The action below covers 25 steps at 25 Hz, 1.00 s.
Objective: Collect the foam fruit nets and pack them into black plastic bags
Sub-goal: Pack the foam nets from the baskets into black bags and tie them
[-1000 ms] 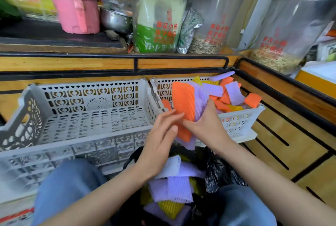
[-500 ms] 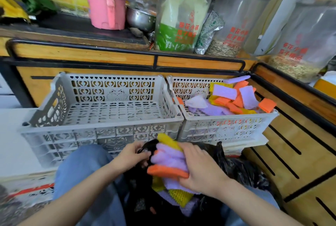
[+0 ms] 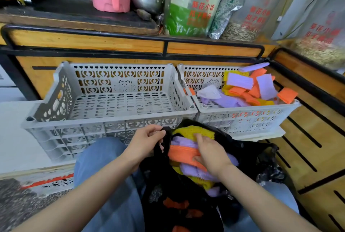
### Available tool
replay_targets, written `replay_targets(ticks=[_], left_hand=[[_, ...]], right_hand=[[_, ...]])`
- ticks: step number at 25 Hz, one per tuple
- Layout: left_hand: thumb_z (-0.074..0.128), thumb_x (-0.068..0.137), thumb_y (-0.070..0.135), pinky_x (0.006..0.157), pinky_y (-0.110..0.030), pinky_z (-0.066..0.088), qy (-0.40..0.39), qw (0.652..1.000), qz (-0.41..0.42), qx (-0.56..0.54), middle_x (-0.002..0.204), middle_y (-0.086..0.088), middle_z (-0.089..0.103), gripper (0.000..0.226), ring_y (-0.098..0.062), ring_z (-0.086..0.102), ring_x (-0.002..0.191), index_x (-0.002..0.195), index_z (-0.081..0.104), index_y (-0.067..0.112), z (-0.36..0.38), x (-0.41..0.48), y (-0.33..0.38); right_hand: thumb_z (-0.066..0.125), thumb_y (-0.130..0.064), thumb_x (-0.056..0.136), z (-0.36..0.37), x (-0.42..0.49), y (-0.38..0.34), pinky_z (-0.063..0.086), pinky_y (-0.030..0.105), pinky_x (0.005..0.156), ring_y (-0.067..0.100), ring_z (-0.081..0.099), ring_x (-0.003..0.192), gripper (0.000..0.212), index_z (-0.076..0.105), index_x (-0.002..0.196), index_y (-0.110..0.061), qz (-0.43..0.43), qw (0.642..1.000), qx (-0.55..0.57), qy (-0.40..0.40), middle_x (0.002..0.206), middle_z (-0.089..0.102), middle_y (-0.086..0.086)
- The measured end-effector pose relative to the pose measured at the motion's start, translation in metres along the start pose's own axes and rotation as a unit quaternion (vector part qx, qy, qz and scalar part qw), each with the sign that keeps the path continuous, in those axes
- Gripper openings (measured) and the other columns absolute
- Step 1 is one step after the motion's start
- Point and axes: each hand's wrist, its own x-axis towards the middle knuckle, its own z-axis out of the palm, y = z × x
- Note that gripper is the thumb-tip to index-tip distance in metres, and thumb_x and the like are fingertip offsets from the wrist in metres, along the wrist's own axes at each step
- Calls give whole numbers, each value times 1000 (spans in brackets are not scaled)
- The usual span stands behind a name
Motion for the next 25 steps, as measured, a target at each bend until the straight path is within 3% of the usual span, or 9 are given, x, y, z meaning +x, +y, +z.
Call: replay_targets(ticks=[4,6,8,11,14,16,18,21,25], left_hand=[[55,93,7,50,-22,47,-8,999,-15,39,64,-3,54,6,-10,57,46,94,57,13,-7,7,-1],[56,92,8,54,-23,47,-21,996,-7,83,64,-1,56,6,-12,58,52,92,58,14,-10,11,-3],[58,91,8,61,-28,45,-35,990,13,138,62,2,57,5,-14,54,58,93,59,12,-14,19,-3],[60,90,11,60,-25,42,-73,966,57,240,53,11,53,6,-7,48,55,94,60,16,-19,33,-2],[62,88,15,57,-18,37,-89,934,107,328,64,7,51,17,-2,46,52,93,52,29,-15,41,6],[62,88,16,60,-17,39,-93,915,150,363,71,6,55,20,-3,51,58,96,48,29,-8,51,19],[59,90,21,68,-23,45,-90,899,187,385,83,9,58,16,-4,55,70,101,50,28,2,67,36],[52,94,30,82,-22,45,-77,874,240,415,103,12,54,17,-4,53,91,110,52,27,24,109,64],[49,96,27,87,-16,33,-79,864,255,427,119,8,49,29,-4,45,102,124,51,21,73,188,83]], right_hand=[[48,-34,96,28,0,-3,35,32,97,25,43,127,51,34,139,-11,-52,988,39,-142,141,44,12],[42,-34,98,32,3,1,30,31,105,23,36,133,52,28,144,-13,-72,991,4,-110,148,36,8],[42,-35,97,27,7,3,30,33,106,23,38,130,52,30,142,-12,-83,995,-19,-47,142,41,7],[45,-33,94,7,5,8,34,32,100,24,46,120,39,43,128,-13,-136,990,-24,-18,127,51,5],[45,-33,94,-13,-2,17,39,32,93,21,50,115,34,47,123,-16,-193,981,15,-13,121,55,2],[39,-38,93,-35,1,23,45,29,84,15,57,105,34,52,118,-20,-208,976,50,46,111,61,-3],[40,-37,92,-57,14,35,44,23,76,8,57,94,29,55,111,-22,-188,967,101,139,102,64,-6],[45,-29,94,-83,55,71,40,23,76,5,51,94,25,55,113,-17,-98,948,177,245,104,60,-5],[53,-17,93,-65,135,147,38,33,86,21,47,112,34,46,126,-9,34,966,148,210,120,51,7]])
